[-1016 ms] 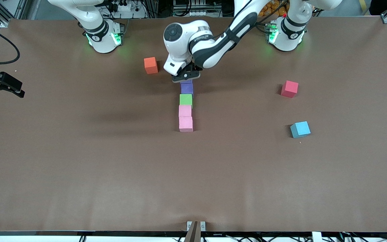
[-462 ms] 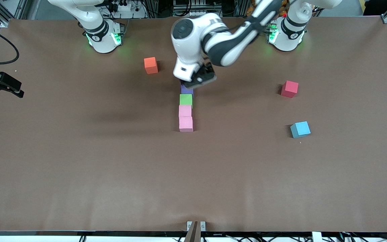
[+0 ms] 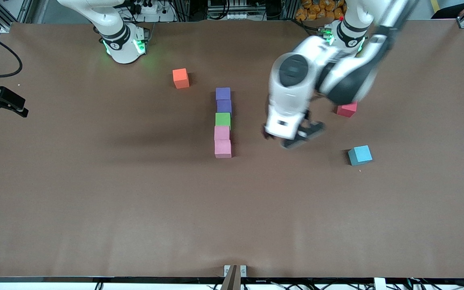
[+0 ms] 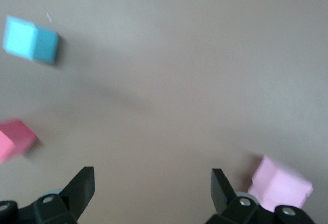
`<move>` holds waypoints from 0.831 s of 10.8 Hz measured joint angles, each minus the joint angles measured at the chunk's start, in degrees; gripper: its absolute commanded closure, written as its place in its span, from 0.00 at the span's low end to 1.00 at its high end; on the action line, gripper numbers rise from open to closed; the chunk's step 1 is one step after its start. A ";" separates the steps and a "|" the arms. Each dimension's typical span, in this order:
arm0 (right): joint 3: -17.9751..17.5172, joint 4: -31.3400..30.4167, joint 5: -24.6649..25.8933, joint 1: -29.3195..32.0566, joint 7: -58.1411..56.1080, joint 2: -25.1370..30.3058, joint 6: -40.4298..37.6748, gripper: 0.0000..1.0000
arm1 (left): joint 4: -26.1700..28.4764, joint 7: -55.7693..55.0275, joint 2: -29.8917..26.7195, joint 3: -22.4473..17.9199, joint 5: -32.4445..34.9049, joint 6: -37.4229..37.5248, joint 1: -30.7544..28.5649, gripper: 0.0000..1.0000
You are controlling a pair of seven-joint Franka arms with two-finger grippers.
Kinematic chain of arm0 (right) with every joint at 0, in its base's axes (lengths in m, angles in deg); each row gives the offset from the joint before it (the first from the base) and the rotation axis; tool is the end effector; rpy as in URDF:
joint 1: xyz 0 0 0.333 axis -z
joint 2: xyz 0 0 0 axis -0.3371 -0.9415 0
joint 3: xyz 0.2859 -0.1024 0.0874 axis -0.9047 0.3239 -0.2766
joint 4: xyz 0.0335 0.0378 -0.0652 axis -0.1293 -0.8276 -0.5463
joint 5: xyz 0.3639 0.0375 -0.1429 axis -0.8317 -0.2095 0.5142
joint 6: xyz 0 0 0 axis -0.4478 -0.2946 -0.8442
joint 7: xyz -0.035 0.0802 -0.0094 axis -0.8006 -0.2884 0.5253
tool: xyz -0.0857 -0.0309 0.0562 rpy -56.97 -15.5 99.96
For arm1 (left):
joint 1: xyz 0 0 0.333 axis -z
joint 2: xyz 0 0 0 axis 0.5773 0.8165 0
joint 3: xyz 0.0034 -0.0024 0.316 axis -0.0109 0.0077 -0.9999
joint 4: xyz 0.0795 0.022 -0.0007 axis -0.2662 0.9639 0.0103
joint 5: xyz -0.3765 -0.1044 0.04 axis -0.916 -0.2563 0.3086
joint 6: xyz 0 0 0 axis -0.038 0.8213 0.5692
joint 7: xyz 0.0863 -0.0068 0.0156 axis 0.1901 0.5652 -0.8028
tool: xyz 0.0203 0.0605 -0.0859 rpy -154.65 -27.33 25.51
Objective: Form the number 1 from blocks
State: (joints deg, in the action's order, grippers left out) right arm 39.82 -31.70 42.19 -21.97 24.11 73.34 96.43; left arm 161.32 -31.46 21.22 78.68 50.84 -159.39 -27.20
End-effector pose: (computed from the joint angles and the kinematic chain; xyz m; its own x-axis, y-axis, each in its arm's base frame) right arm 0.5599 -0.0317 0.6306 0.9991 -0.0255 0.0352 -0.0268 -0.9990 0.0351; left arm 0.5637 -0.3346 0.4433 0.9010 0.4328 0.0286 0.4335 -0.8961 -0.0959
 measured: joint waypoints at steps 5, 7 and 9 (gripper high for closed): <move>-0.08 0.07 0.00 -0.08 0.56 0.01 -0.04 0.00 | -0.47 22.93 -3.50 0.33 -0.35 2.82 -15.50 0.00; -0.06 0.07 0.00 -0.07 0.66 0.01 -0.08 0.00 | -0.48 29.73 -5.50 -0.65 -1.93 5.67 -16.89 0.00; -0.06 0.10 0.00 -0.06 0.67 0.01 -0.10 0.00 | -0.18 37.23 -8.44 -9.19 -6.26 7.12 -12.94 0.00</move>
State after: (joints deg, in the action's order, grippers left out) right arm 39.76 -31.60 42.19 -22.03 24.79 73.35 96.33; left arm 161.14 5.78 12.78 69.48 44.57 -152.27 -40.13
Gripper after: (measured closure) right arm 0.000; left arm 0.000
